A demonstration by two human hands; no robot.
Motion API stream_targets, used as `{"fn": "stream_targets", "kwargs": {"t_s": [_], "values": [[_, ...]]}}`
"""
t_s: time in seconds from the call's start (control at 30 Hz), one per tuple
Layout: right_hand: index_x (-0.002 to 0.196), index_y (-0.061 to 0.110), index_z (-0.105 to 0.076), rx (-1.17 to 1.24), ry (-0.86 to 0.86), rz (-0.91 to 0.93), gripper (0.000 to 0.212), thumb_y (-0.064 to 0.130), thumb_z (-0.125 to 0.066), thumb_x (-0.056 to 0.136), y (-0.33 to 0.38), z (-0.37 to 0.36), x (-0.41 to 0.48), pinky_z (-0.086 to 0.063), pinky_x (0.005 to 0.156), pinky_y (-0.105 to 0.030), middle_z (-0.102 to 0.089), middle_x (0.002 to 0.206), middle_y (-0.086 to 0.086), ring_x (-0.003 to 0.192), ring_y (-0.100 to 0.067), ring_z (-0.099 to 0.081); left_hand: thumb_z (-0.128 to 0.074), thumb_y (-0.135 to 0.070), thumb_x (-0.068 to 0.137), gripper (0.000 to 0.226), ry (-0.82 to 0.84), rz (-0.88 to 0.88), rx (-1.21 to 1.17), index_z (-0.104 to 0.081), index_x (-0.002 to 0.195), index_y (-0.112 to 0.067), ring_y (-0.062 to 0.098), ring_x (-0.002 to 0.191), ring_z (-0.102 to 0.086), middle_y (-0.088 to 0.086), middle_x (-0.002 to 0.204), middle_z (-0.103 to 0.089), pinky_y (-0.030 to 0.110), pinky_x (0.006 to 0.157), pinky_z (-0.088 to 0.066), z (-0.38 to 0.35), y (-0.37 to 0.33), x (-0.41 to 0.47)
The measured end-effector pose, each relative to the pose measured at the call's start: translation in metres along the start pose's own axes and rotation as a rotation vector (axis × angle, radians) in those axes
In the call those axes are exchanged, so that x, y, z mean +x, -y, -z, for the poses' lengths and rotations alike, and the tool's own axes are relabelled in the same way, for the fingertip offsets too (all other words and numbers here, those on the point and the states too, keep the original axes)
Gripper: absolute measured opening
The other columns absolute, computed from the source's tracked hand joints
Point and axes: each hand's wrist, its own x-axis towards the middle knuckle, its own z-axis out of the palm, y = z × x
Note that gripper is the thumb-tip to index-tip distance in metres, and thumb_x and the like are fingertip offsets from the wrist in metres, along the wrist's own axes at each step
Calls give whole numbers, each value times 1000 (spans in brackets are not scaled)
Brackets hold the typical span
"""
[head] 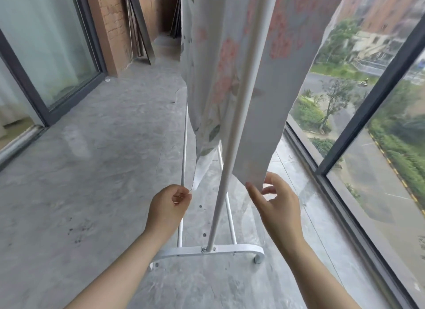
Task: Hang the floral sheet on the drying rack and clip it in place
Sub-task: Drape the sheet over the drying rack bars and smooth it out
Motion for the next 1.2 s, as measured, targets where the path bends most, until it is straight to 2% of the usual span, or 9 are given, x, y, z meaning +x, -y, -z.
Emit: {"fn": "stream_targets", "kwargs": {"t_s": [0.3,0.4,0.53,0.6,0.67,0.87,1.0,1.1,1.2], "values": [[86,32,-65,81,-122,119,2,33,-64,88,-36,-27,-2,-49,60,-28,-66,85,18,81,-1,-62,-65,-14,86,10,-29,-106,23,-63,87,-24,7,90,-61,-5,99,-62,20,77,-50,-30,51,26],[84,32,-68,74,-170,199,7,30,-64,90,-42,-25,-4,-45,61,-15,-68,85,18,78,0,-62,-65,-17,86,12,-41,-189,43,-65,86,-29,9,99,-59,-8,106,-60,32,87,-52,-35,45,34],[74,45,-60,31,-198,260,28,22,-67,88,-38,-17,-10,-41,61,-7,-66,79,22,77,5,-60,-58,-23,93,20,92,-285,155,-68,111,-27,8,133,-39,-8,144,-41,23,106,-34,-37,24,55],[71,47,-57,-6,-198,264,32,22,-69,86,-36,-15,-13,-41,60,-8,-64,76,23,76,6,-60,-50,-26,97,36,212,-245,272,-54,132,-25,10,141,-29,-8,155,-27,22,108,-27,-37,20,65],[72,41,-61,-23,-202,259,25,23,-69,86,-36,-13,-17,-40,61,-7,-64,74,23,76,7,-59,-44,-25,98,46,252,-211,321,-40,144,-20,13,142,-27,-4,157,-26,26,112,-25,-35,20,72],[75,29,-68,-33,-227,237,12,27,-68,86,-46,-8,-27,-40,60,-8,-67,76,18,74,2,-60,-49,-19,97,44,116,-218,174,-44,141,-15,16,137,-37,-1,150,-36,35,112,-33,-20,28,59],[73,31,-67,-21,-231,243,15,32,-68,87,-43,-10,-33,-42,59,-10,-67,74,18,73,3,-60,-50,-16,97,24,146,-277,153,-65,114,-23,13,137,-36,-5,148,-37,28,109,-34,-24,26,52],[72,32,-66,0,-227,252,15,32,-68,87,-43,-12,-34,-43,59,-11,-66,74,19,72,3,-60,-46,-17,98,33,200,-276,166,-57,128,-25,15,142,-28,-2,157,-21,24,113,-25,-31,8,56],[74,28,-69,-3,-233,258,13,29,-69,87,-47,-11,-32,-43,58,-11,-67,74,18,72,2,-61,-42,-19,100,47,213,-295,268,-34,147,-21,17,142,-28,0,158,-21,17,105,-20,-35,-10,65]]}}
